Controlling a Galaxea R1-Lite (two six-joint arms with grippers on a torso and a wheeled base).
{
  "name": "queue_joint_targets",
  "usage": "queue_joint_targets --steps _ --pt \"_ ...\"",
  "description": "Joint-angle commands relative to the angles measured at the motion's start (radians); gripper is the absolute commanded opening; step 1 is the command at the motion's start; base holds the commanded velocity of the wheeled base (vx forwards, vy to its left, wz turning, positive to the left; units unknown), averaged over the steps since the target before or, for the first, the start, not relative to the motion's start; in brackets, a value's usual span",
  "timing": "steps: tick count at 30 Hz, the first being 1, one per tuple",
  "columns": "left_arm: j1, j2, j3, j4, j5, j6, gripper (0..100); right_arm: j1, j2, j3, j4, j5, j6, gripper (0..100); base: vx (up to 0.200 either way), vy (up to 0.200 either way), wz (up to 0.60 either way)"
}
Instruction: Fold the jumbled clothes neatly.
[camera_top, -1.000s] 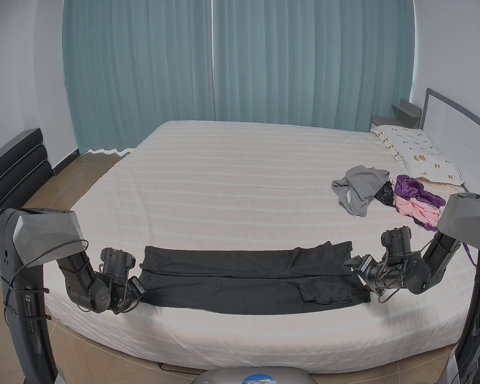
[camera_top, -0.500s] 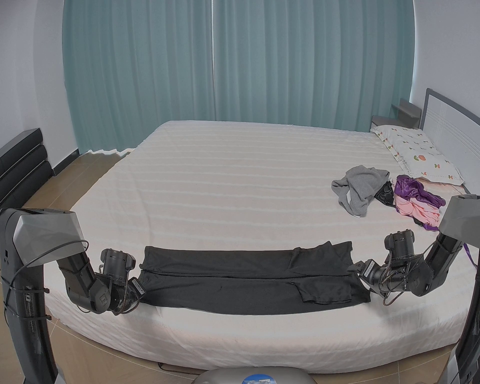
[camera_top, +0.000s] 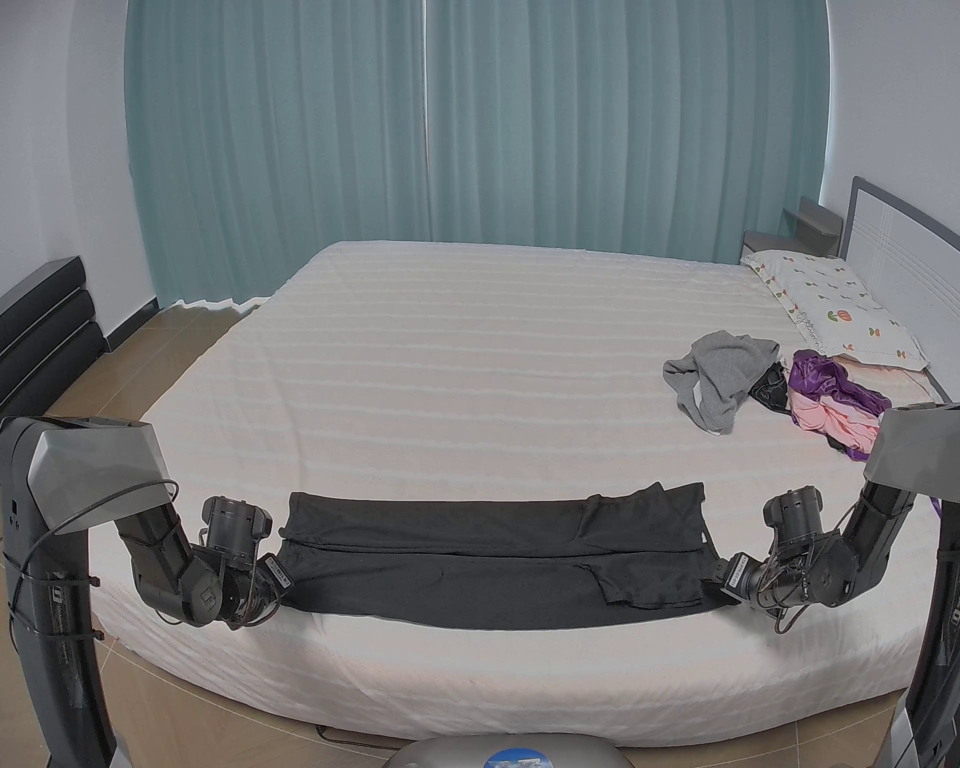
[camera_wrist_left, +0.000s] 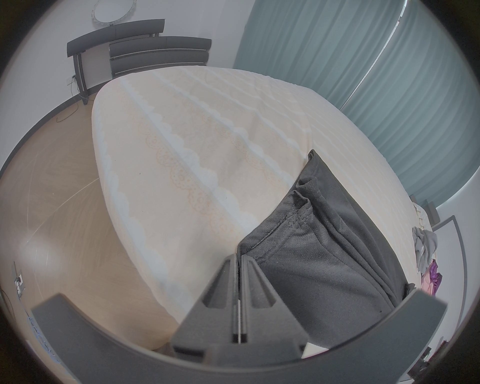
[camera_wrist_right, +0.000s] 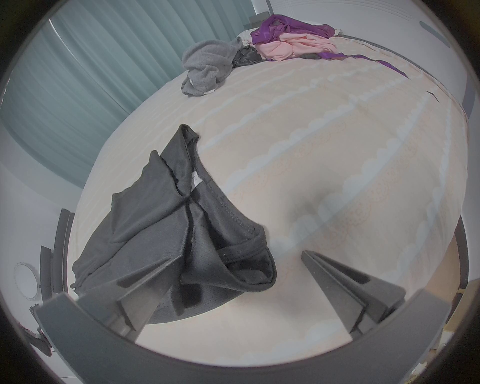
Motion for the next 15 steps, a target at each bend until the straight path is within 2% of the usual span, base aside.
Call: queue_joint_targets --steps 1,5,6,15 --pt "0.000 0.004 -0.003 0.000 0.000 0.000 0 0.008 0.033 -0.005 0.001 -0.001 0.002 100 0.000 0.000 0.00" --pt "0.000 0.004 -0.004 0.000 -0.005 0.000 0 0.009 0.044 -0.021 -0.010 0.002 0.008 100 0.000 0.000 0.00" --pt "0.000 0.004 -0.004 0.000 -0.006 0.000 0 0.009 0.049 -0.029 -0.011 0.002 0.011 0 0.000 0.000 0.00" --pt "0.000 0.003 -0.006 0.000 -0.014 0.000 0 0.006 0.052 -0.049 -0.017 -0.004 0.016 0 0.000 0.000 0.00"
